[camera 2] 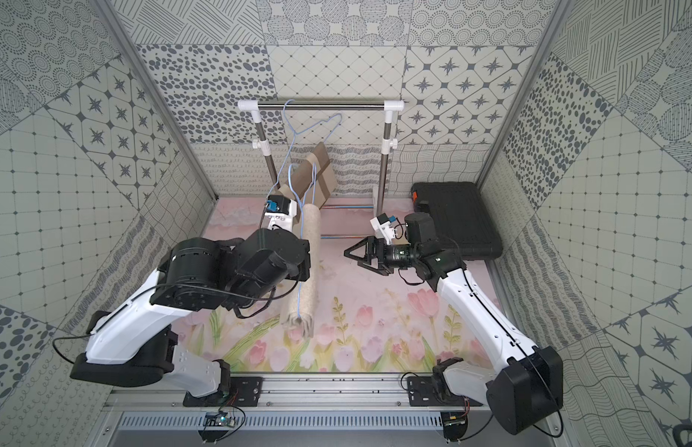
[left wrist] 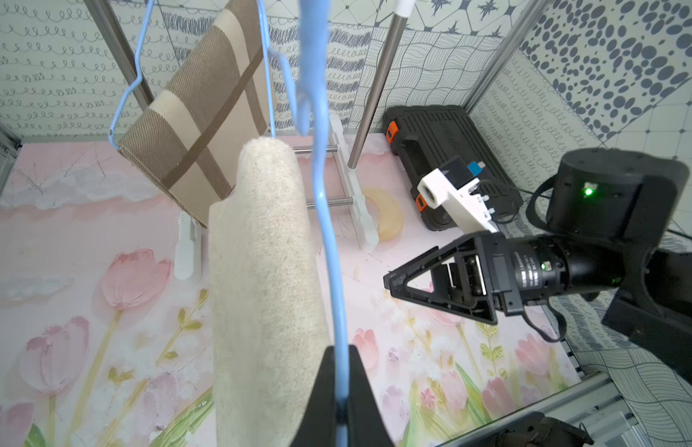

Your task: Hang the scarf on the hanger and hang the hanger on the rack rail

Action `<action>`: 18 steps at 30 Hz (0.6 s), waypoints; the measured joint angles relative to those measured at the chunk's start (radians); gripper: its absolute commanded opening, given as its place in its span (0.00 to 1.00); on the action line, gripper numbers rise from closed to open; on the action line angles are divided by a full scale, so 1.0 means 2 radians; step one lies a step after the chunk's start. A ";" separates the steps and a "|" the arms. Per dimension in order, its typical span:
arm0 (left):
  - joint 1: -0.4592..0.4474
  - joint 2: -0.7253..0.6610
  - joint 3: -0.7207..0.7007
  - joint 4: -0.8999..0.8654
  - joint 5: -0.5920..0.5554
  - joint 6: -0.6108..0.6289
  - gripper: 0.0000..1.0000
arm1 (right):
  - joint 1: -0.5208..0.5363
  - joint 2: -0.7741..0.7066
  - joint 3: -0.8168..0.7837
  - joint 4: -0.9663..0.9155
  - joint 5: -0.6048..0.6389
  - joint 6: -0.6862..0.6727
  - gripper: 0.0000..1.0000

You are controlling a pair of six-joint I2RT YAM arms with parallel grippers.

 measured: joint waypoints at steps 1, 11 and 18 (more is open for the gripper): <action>0.009 0.010 0.019 -0.005 0.010 0.009 0.00 | -0.003 0.000 0.000 0.000 0.000 0.000 0.97; 0.105 0.099 0.164 -0.033 0.129 0.086 0.00 | -0.027 0.007 0.000 0.000 -0.003 -0.015 0.97; 0.147 0.129 0.192 -0.009 0.185 0.142 0.00 | -0.045 0.019 -0.006 0.000 -0.007 -0.033 0.97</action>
